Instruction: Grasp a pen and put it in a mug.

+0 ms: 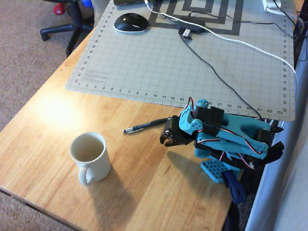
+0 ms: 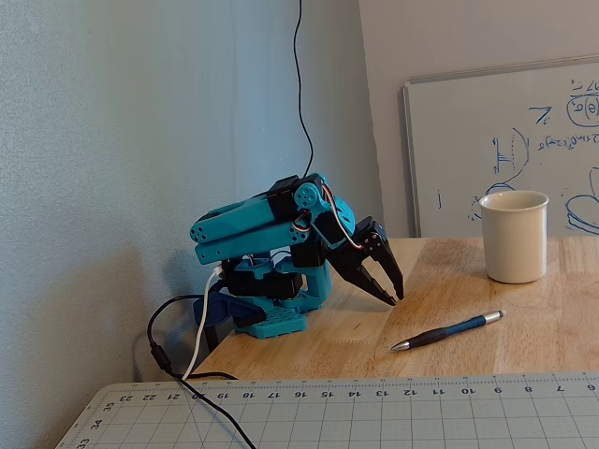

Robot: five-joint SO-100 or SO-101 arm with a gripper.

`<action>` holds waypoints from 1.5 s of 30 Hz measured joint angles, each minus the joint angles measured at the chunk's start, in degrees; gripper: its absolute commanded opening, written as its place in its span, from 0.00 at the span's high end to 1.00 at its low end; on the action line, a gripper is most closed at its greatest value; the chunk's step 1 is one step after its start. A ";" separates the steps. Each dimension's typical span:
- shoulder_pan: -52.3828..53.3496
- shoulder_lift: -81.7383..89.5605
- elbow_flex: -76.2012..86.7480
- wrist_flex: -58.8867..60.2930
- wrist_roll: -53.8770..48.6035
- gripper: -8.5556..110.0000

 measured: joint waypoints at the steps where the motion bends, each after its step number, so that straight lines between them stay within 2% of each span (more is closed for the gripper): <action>1: 0.00 0.00 0.00 0.00 0.00 0.90; 17: 0.00 0.00 0.00 0.00 0.00 0.89; 21: 0.18 0.00 0.00 0.00 3.08 0.89; 25: 2.64 -2.81 -3.78 0.00 10.63 0.89; 29: 4.39 -11.95 -11.51 -1.05 19.51 0.84; 37: 5.01 -39.81 -27.16 -7.21 36.83 0.73; 45: 8.09 -68.03 -40.43 -11.95 55.37 0.71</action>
